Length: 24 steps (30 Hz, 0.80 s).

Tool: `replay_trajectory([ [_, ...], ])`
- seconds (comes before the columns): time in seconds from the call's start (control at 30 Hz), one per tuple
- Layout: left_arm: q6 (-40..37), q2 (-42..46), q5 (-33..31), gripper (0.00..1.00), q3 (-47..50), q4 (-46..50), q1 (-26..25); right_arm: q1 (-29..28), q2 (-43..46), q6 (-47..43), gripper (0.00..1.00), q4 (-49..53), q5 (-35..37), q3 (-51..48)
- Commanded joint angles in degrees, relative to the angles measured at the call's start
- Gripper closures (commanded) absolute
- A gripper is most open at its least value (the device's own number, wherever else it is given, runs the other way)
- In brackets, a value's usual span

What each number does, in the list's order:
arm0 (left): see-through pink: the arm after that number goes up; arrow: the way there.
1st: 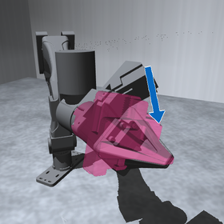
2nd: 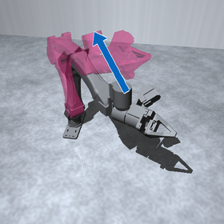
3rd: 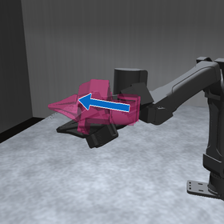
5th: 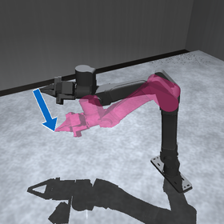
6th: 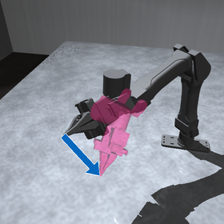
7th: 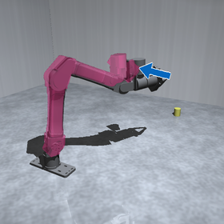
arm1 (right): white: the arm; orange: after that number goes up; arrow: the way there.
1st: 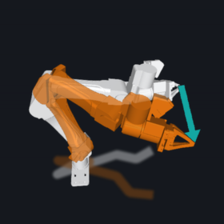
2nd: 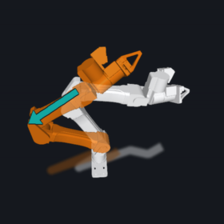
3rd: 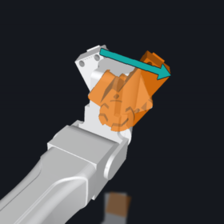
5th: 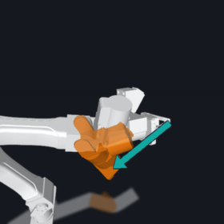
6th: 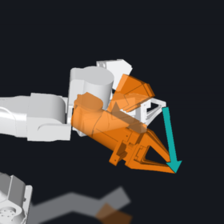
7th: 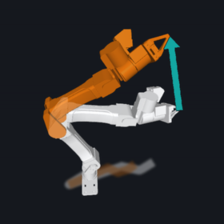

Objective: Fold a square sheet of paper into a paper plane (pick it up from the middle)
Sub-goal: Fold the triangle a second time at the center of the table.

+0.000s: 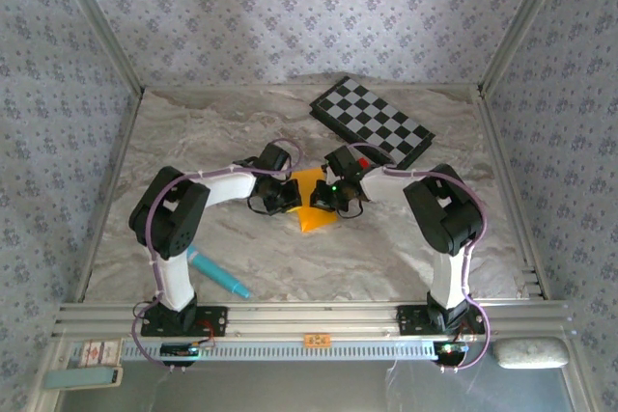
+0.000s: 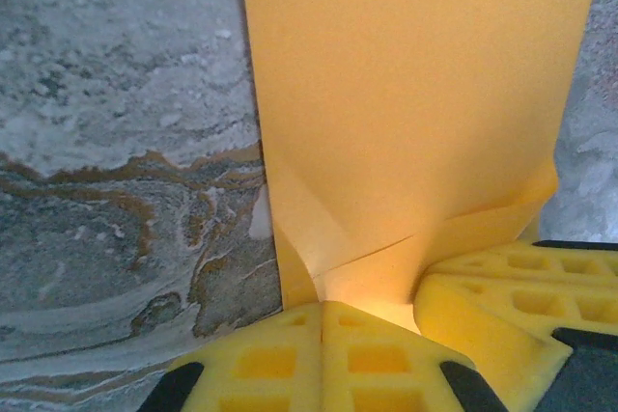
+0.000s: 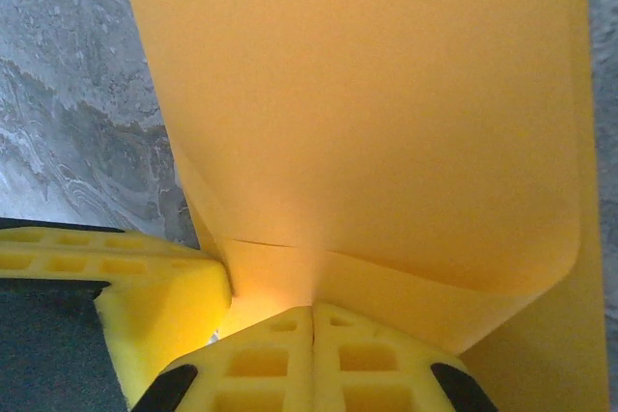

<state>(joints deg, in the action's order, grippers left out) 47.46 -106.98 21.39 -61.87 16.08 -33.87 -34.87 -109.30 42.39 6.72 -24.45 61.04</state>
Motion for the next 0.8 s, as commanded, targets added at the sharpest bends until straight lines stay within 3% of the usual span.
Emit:
replay_trajectory([
  [0.0, -1.8, -1.7, -2.6, 1.0, -0.9, 4.2, -0.1, 0.2, -2.5, 0.1, 0.94, 2.4, 3.3, -2.5],
  [0.2, -2.8, 3.4, -0.1, 1.0, -2.9, 3.0, 0.0, 0.0, -3.4, 0.0, 0.95, 4.7, 5.4, -2.7],
  [0.4, 2.0, 8.3, 4.9, 0.85, 2.0, -3.5, -0.8, -0.2, -4.4, 0.4, 0.95, 7.4, 6.7, -1.7],
  [0.57, 7.7, 8.9, 8.9, 0.84, 8.2, -10.6, -2.0, -0.2, -5.1, 0.7, 0.95, 9.2, 7.3, -0.8],
  [0.77, 9.1, 8.2, 9.9, 0.85, 9.9, -13.0, -3.2, -0.3, -5.8, 0.9, 0.95, 10.5, 7.3, 0.1],
])
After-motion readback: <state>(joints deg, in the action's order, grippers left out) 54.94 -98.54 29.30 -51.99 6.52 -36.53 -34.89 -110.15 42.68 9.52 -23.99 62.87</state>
